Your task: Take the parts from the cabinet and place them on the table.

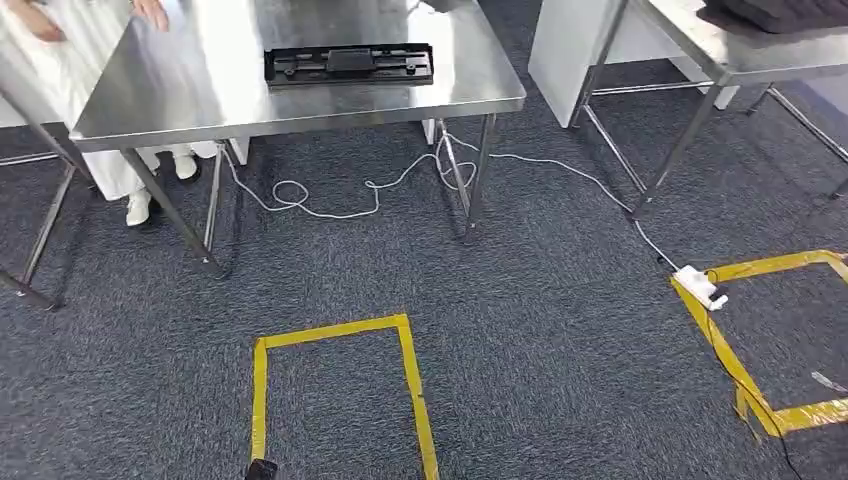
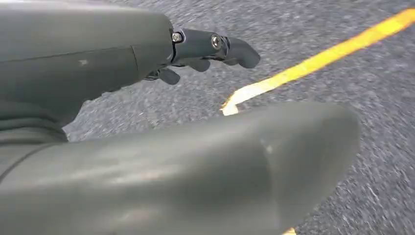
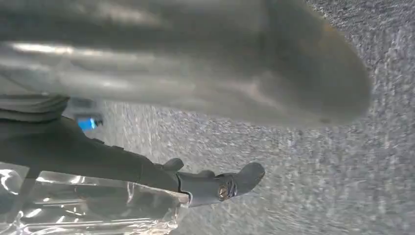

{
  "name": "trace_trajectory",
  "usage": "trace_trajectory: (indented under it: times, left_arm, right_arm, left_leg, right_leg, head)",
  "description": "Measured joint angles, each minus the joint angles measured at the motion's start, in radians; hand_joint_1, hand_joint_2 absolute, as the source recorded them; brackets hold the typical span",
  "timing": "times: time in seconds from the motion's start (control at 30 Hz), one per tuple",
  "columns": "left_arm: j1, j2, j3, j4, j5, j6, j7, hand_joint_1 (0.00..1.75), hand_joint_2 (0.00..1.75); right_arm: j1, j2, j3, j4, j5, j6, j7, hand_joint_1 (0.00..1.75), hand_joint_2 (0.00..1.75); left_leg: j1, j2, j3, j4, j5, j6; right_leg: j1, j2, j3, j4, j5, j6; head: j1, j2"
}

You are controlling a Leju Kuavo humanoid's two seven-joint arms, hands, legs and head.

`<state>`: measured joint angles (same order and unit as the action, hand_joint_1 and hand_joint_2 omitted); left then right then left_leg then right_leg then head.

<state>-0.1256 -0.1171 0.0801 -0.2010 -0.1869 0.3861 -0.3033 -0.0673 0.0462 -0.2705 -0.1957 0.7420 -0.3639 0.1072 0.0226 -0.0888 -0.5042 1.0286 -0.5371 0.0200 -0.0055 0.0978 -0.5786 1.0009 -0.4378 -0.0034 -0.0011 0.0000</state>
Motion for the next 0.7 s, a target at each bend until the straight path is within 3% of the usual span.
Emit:
trace_trajectory:
  times: [0.03, 0.07, 0.13, 0.17, 0.2, 0.23, 0.3, 0.33, 0.37, 0.4, 0.43, 0.47, 0.5, 0.53, 0.57, 0.63, 0.67, 0.7]
  left_arm:
    - [0.0, 0.0, 0.0, 0.0, 0.0, -0.001, 0.003, 0.0, 0.0]
    - [0.0, 0.0, 0.0, 0.0, -0.002, -0.002, 0.004, 0.0, 0.0]
    - [-0.001, 0.0, -0.001, 0.0, -0.004, -0.003, 0.005, 0.0, 0.0]
    - [-0.001, -0.002, -0.001, -0.001, -0.008, -0.003, 0.005, 0.0, 0.0]
    - [-0.003, -0.002, -0.002, -0.001, -0.011, -0.003, 0.005, 0.0, 0.0]
    - [-0.003, -0.002, -0.002, -0.001, -0.012, -0.003, 0.005, 0.0, 0.0]
    - [0.002, -0.003, -0.002, 0.0, -0.012, -0.006, 0.006, 0.0, 0.0]
    - [0.004, -0.003, -0.002, 0.0, -0.012, -0.006, 0.006, 0.0, 0.0]
    - [0.004, -0.003, -0.002, 0.0, -0.012, -0.006, 0.006, 0.0, 0.0]
    - [0.003, -0.003, -0.002, 0.0, -0.013, -0.006, 0.006, 0.0, 0.0]
    - [0.002, -0.005, -0.002, 0.0, -0.013, -0.007, 0.006, 0.0, 0.0]
    - [0.001, -0.005, -0.002, -0.001, -0.013, -0.006, 0.004, 0.0, 0.0]
    - [0.001, -0.005, -0.002, -0.001, -0.013, -0.005, 0.002, 0.0, 0.0]
    - [0.0, -0.005, -0.002, -0.001, -0.012, -0.002, -0.001, 0.0, 0.0]
    - [-0.002, -0.006, -0.002, -0.001, -0.011, 0.0, -0.003, 0.0, 0.0]
    - [-0.005, -0.007, -0.002, -0.002, -0.01, -0.002, -0.008, 0.0, 0.0]
    - [-0.005, -0.007, -0.002, -0.002, -0.008, -0.003, -0.013, 0.0, 0.0]
    - [-0.006, -0.007, -0.002, -0.002, -0.008, -0.004, -0.015, 0.0, 0.0]
  right_arm:
    - [-0.003, 0.0, 0.0, 0.0, 0.0, 0.003, 0.0, 0.0, 0.0]
    - [-0.002, 0.001, 0.0, 0.0, 0.0, 0.006, 0.0, 0.0, 0.0]
    - [0.005, 0.001, -0.002, 0.001, 0.0, 0.011, 0.003, 0.0, 0.0]
    - [0.007, -0.002, -0.003, 0.002, 0.0, 0.011, 0.004, 0.0, 0.0]
    - [0.01, 0.002, -0.004, 0.002, 0.0, 0.012, 0.004, 0.0, 0.0]
    - [0.008, 0.002, -0.005, 0.002, -0.001, 0.012, 0.005, 0.0, 0.0]
    - [0.003, 0.0, -0.007, 0.002, -0.003, 0.012, 0.006, 0.0, 0.0]
    - [0.005, 0.0, -0.007, 0.002, -0.003, 0.012, 0.006, 0.0, 0.0]
    - [0.008, 0.001, -0.008, 0.002, -0.005, 0.012, 0.006, 0.0, 0.0]
    - [0.011, 0.0, -0.008, 0.002, -0.008, 0.012, 0.007, 0.0, 0.0]
    - [0.011, -0.001, -0.01, 0.002, -0.009, 0.012, 0.008, 0.0, 0.0]
    - [0.01, -0.001, -0.011, 0.002, -0.01, 0.012, 0.009, 0.0, 0.0]
    - [0.009, 0.0, -0.012, 0.002, -0.013, 0.013, 0.009, 0.0, 0.0]
    - [0.004, 0.005, -0.015, 0.002, -0.016, 0.015, 0.01, 0.0, 0.0]
    - [0.004, 0.002, -0.018, 0.002, -0.017, 0.017, 0.01, 0.0, 0.0]
    - [0.007, 0.002, -0.024, 0.002, -0.018, 0.022, 0.01, 0.0, 0.0]
    - [0.007, 0.002, -0.026, 0.003, -0.018, 0.023, 0.015, 0.0, 0.0]
    - [0.01, 0.002, -0.028, 0.003, -0.02, 0.023, 0.021, 0.0, 0.0]
  left_leg:
    - [0.002, 0.004, 0.001, -0.016, -0.002, -0.002]
    - [-0.004, 0.015, -0.001, -0.011, -0.001, -0.001]
    - [-0.013, 0.036, -0.002, -0.012, 0.007, 0.011]
    - [0.001, 0.053, -0.002, -0.028, 0.02, 0.021]
    - [-0.003, 0.065, -0.001, -0.032, 0.026, 0.025]
    - [-0.001, 0.079, -0.006, -0.031, 0.028, 0.03]
    - [-0.003, 0.115, -0.011, -0.031, 0.029, 0.03]
    - [-0.003, 0.132, -0.013, -0.031, 0.029, 0.029]
    - [-0.001, 0.147, -0.013, -0.03, 0.029, 0.028]
    - [0.002, 0.16, -0.013, -0.03, 0.029, 0.026]
    - [0.005, 0.173, -0.011, -0.03, 0.027, 0.02]
    - [0.01, 0.184, -0.007, -0.029, 0.025, 0.014]
    - [0.008, 0.195, -0.001, -0.029, 0.022, 0.003]
    - [0.002, 0.204, 0.001, -0.03, 0.018, -0.008]
    - [0.001, 0.213, 0.005, -0.03, 0.018, -0.016]
    - [0.001, 0.232, 0.011, -0.036, 0.018, -0.025]
    - [0.004, 0.244, 0.014, -0.038, 0.014, -0.032]
    - [0.013, 0.203, 0.012, -0.026, 0.001, -0.042]
  right_leg:
    - [0.013, 0.009, -0.011, 0.013, 0.001, 0.001]
    - [0.005, 0.017, -0.018, 0.01, 0.006, 0.009]
    - [0.001, 0.041, -0.026, 0.003, 0.017, 0.026]
    - [0.017, 0.046, -0.04, 0.008, 0.019, 0.032]
    - [0.008, -0.021, -0.053, 0.037, 0.001, 0.03]
    - [0.009, -0.06, -0.079, 0.091, -0.033, 0.028]
    - [0.0, -0.081, -0.153, 0.254, -0.104, 0.032]
    - [-0.006, -0.084, -0.179, 0.32, -0.125, 0.04]
    - [-0.013, -0.087, -0.177, 0.328, -0.123, 0.05]
    - [-0.02, -0.091, -0.147, 0.286, -0.105, 0.065]
    - [-0.027, -0.101, -0.1, 0.203, -0.076, 0.08]
    - [-0.033, -0.122, -0.041, 0.1, -0.044, 0.093]
    - [-0.038, -0.178, 0.013, 0.006, -0.024, 0.099]
    - [-0.019, -0.196, 0.019, 0.006, -0.022, 0.089]
    - [-0.012, -0.177, 0.009, 0.007, -0.02, 0.073]
    - [-0.008, -0.157, -0.002, 0.011, -0.023, 0.059]
    - [-0.011, -0.142, -0.002, 0.009, -0.02, 0.047]
    - [-0.039, -0.128, 0.002, 0.004, -0.016, 0.034]
  head:
    - [0.003, 0.0]
    - [0.002, 0.0]
    - [0.0, 0.0]
    - [0.001, 0.0]
    - [0.0, 0.0]
    - [0.01, 0.0]
    - [0.011, 0.0]
    - [0.013, 0.0]
    - [0.014, 0.0]
    - [0.013, 0.0]
    - [0.013, 0.0]
    - [0.013, 0.0]
    - [0.015, 0.0]
    - [0.018, 0.0]
    - [0.014, 0.0]
    - [0.011, 0.0]
    - [0.012, 0.0]
    - [0.007, 0.0]
